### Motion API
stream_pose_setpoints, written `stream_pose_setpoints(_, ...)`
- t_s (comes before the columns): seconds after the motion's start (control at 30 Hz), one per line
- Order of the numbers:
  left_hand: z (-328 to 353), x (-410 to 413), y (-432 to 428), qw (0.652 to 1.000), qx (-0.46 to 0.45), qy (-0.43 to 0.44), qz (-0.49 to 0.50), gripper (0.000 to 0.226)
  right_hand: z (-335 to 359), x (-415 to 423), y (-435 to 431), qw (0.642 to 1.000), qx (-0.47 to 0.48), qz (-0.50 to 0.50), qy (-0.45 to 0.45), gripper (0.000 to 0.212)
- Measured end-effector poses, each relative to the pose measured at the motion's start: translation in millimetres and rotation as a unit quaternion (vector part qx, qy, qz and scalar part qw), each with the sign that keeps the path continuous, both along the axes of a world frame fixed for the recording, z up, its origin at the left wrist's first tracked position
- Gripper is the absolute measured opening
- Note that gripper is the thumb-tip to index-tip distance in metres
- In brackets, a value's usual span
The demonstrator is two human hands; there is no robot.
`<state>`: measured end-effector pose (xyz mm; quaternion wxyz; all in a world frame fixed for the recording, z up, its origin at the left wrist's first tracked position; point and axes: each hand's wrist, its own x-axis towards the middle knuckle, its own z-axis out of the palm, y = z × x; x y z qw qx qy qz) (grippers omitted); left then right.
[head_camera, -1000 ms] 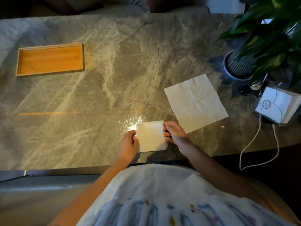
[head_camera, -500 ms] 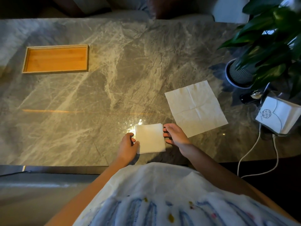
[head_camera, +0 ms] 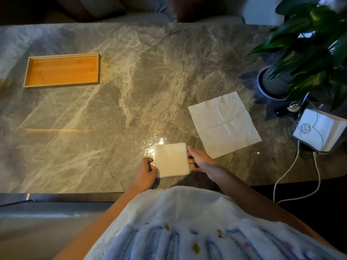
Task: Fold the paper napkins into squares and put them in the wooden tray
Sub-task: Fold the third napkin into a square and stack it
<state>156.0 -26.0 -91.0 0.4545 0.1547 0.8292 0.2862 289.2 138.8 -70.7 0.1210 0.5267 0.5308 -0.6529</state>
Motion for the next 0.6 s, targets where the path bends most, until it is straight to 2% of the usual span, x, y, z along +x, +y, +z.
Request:
stream_pose_setpoints(0.1, 2, 0, -1, 1.0, 0.002, 0.02, -0.007, 0.019, -1, 2, 2, 0.998, 0.02, 0.05, -0.019, 0.055)
stream_pose_setpoints(0.27, 3, -1, -2, 0.999, -0.007, 0.015, -0.034, 0.018, -3, 7, 0, 0.996, 0.012, 0.088, -0.022, 0.053)
stream_pose_setpoints(0.47, 8, -3, -4, 1.0, -0.002, -0.017, 0.014, 0.015, -4, 8, 4, 0.993, 0.031, 0.113, -0.026, 0.054)
stream_pose_setpoints(0.53, 10, -7, -5, 1.0, -0.004, -0.019, 0.018, 0.013, -3, 8, 8, 0.988, 0.078, 0.136, -0.009, 0.05)
stream_pose_setpoints(0.6, 12, -10, -6, 0.998, -0.014, -0.061, 0.018, 0.014, 1, 3, 14, 0.977, 0.155, 0.143, 0.03, 0.039)
